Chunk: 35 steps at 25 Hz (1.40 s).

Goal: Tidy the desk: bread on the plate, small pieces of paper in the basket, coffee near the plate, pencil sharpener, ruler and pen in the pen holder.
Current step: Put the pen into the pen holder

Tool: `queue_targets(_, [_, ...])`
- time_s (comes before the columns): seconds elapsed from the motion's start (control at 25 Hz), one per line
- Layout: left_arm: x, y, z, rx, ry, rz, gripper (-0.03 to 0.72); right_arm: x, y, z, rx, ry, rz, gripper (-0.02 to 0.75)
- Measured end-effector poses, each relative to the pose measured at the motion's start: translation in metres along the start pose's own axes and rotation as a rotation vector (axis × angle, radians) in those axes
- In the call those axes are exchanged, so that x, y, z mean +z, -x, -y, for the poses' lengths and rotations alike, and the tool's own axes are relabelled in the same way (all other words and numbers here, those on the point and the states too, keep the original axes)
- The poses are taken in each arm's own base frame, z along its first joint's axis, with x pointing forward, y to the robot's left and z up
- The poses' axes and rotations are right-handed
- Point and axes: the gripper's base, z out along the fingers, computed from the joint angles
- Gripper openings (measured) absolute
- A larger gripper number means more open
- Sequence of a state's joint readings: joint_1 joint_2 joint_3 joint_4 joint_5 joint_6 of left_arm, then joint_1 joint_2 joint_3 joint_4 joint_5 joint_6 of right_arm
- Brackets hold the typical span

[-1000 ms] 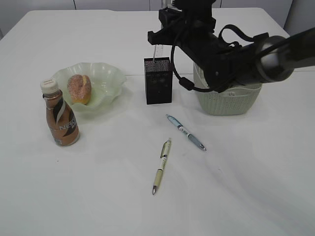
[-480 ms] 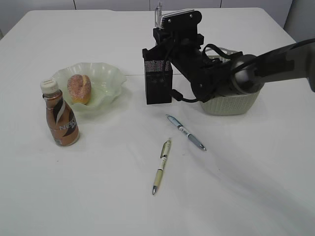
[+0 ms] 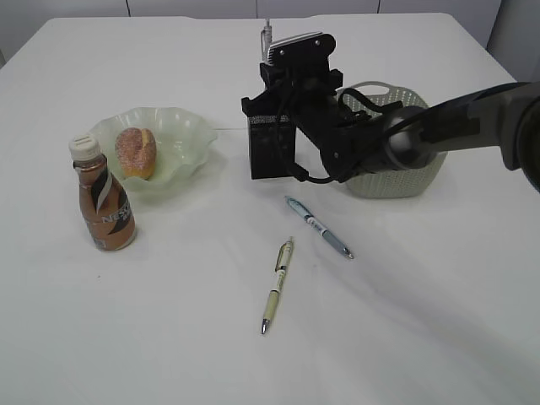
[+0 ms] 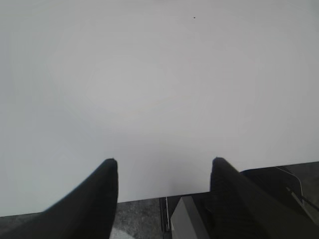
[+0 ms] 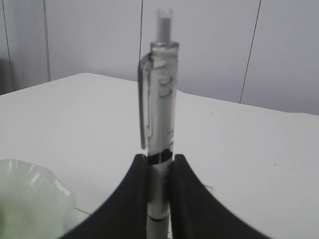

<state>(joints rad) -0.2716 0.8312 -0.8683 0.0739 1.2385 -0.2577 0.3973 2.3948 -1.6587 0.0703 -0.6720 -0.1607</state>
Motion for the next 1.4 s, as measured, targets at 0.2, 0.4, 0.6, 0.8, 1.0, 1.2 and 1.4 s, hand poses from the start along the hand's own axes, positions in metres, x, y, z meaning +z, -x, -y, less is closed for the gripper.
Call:
queue_targets(0.2, [0.0,0.002,0.0,0.0,-0.005,0.019,0.424,0.001,0.001,0.002,0.006,-0.022,-0.002,0.08])
queue_targets(0.4, [0.0,0.002,0.0,0.0,-0.005,0.021,0.424,0.001,0.0,0.003,0.01,-0.028,-0.004,0.081])
queue_targets(0.6, [0.0,0.002,0.0,0.0,-0.005,0.021,0.424,0.001,-0.001,0.002,0.007,-0.025,-0.019,0.12])
queue_targets(0.8, [0.0,0.002,0.0,0.0,-0.005,0.021,0.424,0.001,-0.002,0.002,0.006,-0.024,-0.025,0.256])
queue_targets(1.0, [0.0,0.002,0.0,0.0,-0.005,0.021,0.424,0.001,-0.002,0.002,0.007,-0.02,-0.042,0.347])
queue_targets(1.2, [0.0,0.002,0.0,0.0,-0.005,0.019,0.424,-0.001,0.008,0.002,0.01,0.0,-0.123,0.354])
queue_targets(1.4, [0.0,0.0,0.0,0.0,0.001,-0.002,0.424,-0.014,0.067,0.006,0.021,0.04,-0.24,0.354])
